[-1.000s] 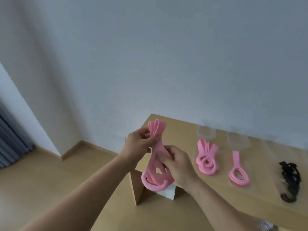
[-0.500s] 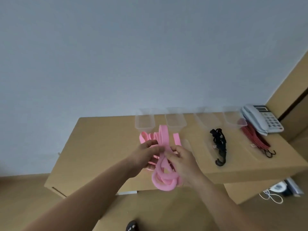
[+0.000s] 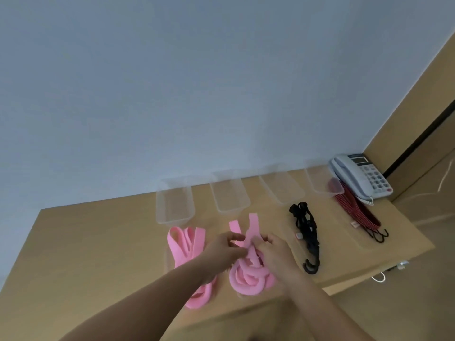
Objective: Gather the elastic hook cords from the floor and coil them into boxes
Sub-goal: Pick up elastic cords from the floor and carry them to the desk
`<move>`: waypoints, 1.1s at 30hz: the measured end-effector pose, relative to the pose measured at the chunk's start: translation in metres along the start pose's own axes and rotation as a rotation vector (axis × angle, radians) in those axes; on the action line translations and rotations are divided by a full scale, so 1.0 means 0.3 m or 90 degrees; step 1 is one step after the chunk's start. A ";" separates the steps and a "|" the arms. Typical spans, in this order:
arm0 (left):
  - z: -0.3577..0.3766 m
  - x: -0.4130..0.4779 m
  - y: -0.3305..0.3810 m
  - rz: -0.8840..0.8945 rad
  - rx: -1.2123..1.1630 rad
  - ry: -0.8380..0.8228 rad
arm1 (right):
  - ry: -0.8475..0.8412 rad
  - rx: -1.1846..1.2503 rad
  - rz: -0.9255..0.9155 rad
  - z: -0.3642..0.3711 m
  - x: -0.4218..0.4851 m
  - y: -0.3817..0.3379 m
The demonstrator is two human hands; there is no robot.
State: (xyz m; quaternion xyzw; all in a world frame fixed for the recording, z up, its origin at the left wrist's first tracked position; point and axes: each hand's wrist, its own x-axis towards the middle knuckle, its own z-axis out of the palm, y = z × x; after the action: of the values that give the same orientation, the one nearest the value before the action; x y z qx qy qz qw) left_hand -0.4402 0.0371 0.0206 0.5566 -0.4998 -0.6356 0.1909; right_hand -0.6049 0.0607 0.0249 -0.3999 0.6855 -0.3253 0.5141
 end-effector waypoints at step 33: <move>0.175 0.075 -0.106 -0.083 0.304 0.227 | -0.089 -0.462 -0.208 -0.078 0.217 0.117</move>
State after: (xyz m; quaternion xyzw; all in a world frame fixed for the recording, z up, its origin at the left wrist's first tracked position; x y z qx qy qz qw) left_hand -0.4844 0.0549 -0.0242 0.7194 -0.5571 -0.4032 0.0978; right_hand -0.6448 0.0205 -0.0280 -0.6801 0.6468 -0.1114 0.3267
